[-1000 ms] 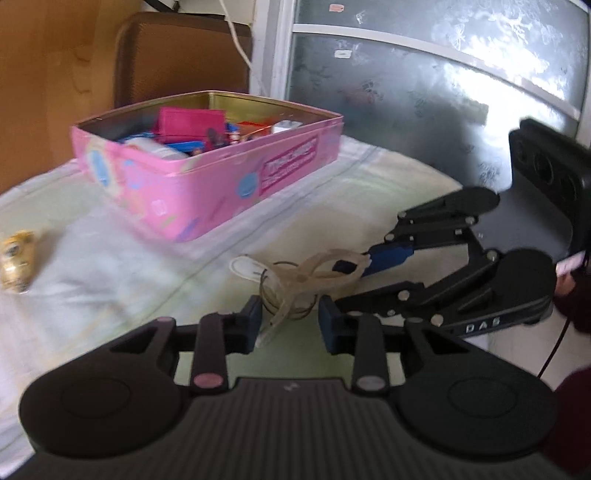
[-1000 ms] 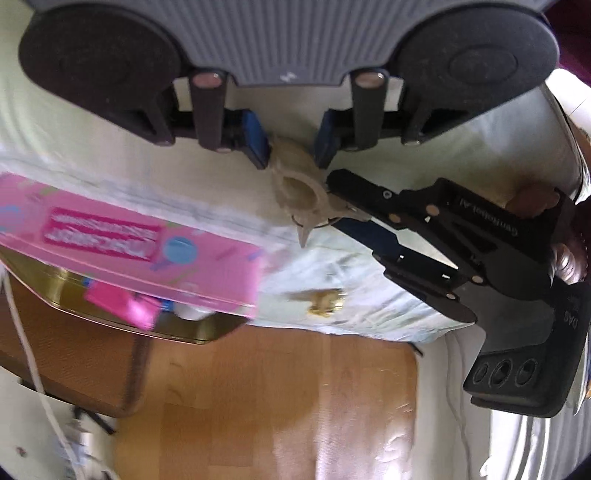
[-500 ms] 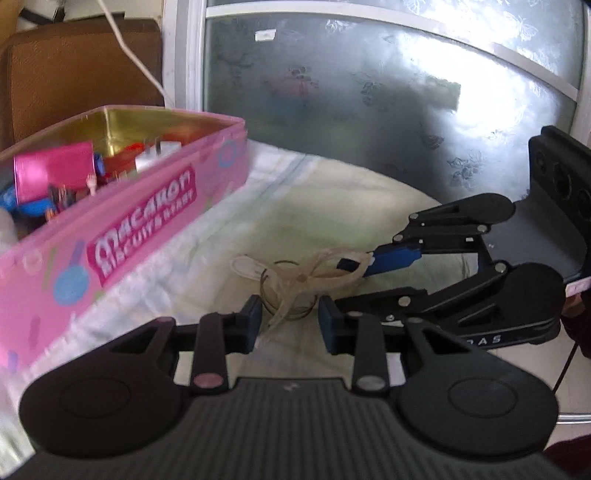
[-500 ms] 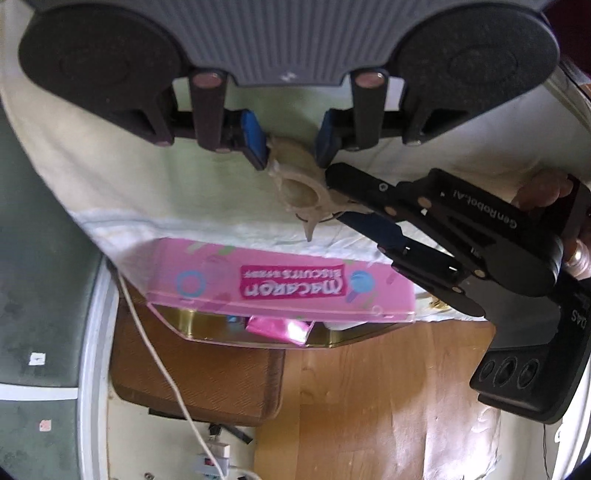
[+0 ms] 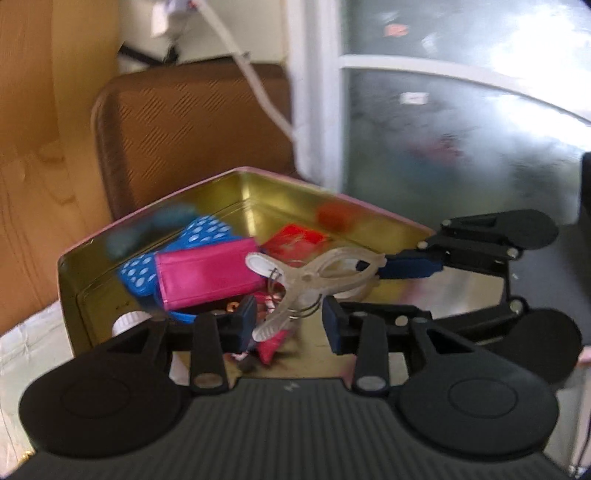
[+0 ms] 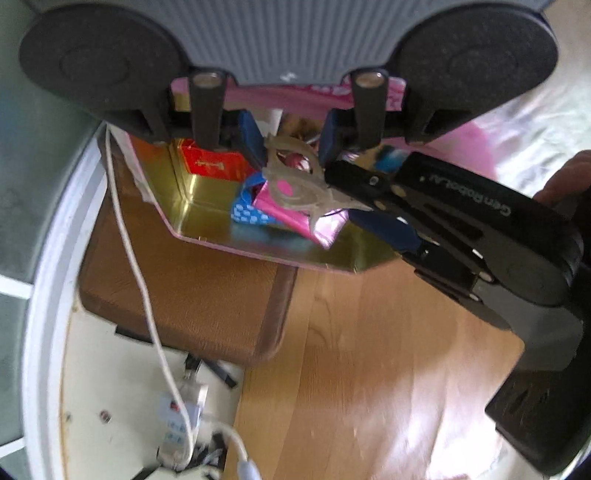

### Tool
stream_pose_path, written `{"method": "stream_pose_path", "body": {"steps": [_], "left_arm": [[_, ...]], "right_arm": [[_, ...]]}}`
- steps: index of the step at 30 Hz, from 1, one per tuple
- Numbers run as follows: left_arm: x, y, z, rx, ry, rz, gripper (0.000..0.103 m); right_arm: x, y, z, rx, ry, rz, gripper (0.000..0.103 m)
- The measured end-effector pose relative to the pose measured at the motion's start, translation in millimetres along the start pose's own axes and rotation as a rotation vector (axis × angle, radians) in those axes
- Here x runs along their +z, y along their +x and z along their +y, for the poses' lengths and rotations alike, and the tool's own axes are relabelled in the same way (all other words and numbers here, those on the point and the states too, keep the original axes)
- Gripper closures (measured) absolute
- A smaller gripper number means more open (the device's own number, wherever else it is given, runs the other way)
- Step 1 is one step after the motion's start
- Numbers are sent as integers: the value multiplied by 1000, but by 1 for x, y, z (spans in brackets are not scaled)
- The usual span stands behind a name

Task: Organize rigid objects
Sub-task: 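Carry the cable over the tin and open the grippers inside, then close the right gripper on the gold doll keychain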

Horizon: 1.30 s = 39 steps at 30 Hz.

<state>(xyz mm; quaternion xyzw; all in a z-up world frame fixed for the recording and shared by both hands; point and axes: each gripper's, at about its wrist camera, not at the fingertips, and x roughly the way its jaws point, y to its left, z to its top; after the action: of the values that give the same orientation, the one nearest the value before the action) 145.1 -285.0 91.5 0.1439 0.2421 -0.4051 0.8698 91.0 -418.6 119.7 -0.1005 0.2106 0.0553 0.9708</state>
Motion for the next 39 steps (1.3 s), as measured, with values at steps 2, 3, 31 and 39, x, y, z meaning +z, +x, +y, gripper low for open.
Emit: {"method": "stream_pose_path", "body": {"steps": [2, 3, 31, 39], "left_arm": [[5, 9, 4, 23, -49, 8, 57], [6, 12, 6, 36, -74, 7, 50], [-210, -190, 149, 634, -508, 55, 28], [-204, -186, 150, 665, -508, 58, 26]], "right_arm": [[-1, 15, -4, -9, 6, 23, 71], [-1, 20, -7, -21, 19, 32, 71], [18, 6, 179, 405, 137, 6, 59], [48, 108, 213, 276, 341, 157, 44]]}}
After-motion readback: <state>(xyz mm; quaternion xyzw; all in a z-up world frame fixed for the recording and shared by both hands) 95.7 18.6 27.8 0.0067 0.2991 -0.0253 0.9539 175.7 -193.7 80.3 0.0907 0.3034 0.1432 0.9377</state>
